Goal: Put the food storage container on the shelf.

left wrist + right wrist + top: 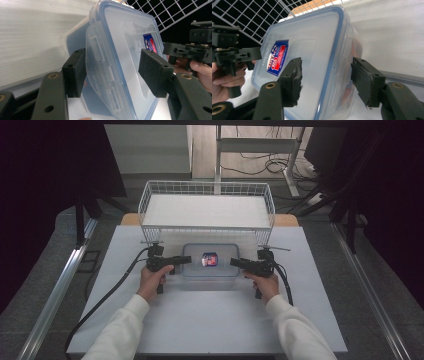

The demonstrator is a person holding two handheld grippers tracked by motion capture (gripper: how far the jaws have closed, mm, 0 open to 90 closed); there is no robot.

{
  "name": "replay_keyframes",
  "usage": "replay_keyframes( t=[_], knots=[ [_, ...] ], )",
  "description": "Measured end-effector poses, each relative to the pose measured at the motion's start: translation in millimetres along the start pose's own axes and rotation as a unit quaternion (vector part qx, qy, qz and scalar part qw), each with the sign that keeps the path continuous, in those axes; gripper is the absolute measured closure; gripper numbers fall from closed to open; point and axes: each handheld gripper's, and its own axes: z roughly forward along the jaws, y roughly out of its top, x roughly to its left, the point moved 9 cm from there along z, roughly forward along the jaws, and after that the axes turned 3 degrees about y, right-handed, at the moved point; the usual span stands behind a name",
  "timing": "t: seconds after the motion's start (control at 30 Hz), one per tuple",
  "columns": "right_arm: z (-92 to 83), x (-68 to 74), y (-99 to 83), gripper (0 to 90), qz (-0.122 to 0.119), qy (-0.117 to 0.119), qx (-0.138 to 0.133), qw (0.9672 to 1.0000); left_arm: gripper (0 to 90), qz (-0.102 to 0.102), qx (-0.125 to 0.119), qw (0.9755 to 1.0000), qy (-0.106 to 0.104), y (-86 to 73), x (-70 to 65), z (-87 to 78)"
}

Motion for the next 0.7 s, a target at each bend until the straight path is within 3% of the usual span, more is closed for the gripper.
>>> replay_keyframes(
  t=[0.07,0.13,0.17,0.3,0.33,0.37,0.4,0.43,0.47,0.53,0.63,0.7],
  knots=[
    [-0.3,0.8,0.5,41.5,-0.002,-0.009,-0.005,0.9999,39.6,0.0,0.0,1.0,0.002,-0.1,-0.5,-0.5],
    [-3.6,4.3,3.1,38.8,-0.004,-0.015,-0.019,0.9997,33.9,0.009,-0.003,0.9999,0.01,0.8,-2.0,-4.2],
    [-5.3,5.1,4.1,37.6,-0.011,-0.019,-0.023,0.9995,32.7,0.007,-0.014,0.9998,0.015,2.8,-5.0,-5.6],
    [-18.1,13.9,5.6,36.6,-0.06,-0.034,-0.033,0.9971,30.1,0.06,-0.01,0.9973,0.041,0.2,-13.3,-22.5],
    [-22.0,16.7,4.6,36.2,-0.079,-0.037,-0.033,0.9956,29.2,0.062,-0.011,0.997,0.045,-0.9,-15.5,-26.9],
    [-29.9,24.5,-1.5,36.0,-0.121,-0.041,-0.019,0.9916,27.6,0.07,-0.015,0.9962,0.05,-3.0,-17.7,-34.9],
    [-29.9,24.5,-1.5,36.0,-0.121,-0.041,-0.019,0.9916,27.6,0.072,-0.018,0.9959,0.051,-4.6,-19.4,-39.6],
    [-38.0,31.3,-10.2,37.5,-0.172,-0.058,-0.003,0.9834,26.5,0.078,-0.019,0.9954,0.052,-8.5,-21.8,-47.5],
    [-38.0,31.3,-10.2,37.5,-0.172,-0.058,-0.003,0.9834,26.5,0.085,-0.018,0.9948,0.053,-11.8,-23.1,-52.3],
    [-44.5,38.8,-20.1,40.4,-0.207,-0.064,0.013,0.9761,26.5,0.104,-0.008,0.9928,0.058,-22.6,-26.0,-62.5],
    [-51.0,52.4,-36.6,47.3,-0.231,-0.059,0.035,0.9705,26.1,0.133,0.012,0.9882,0.074,-43.7,-30.7,-73.9],
    [-51.5,53.9,-39.5,50.3,-0.236,-0.059,0.039,0.9692,26.1,0.141,0.019,0.9866,0.079,-55.7,-34.0,-79.7]
  ],
)
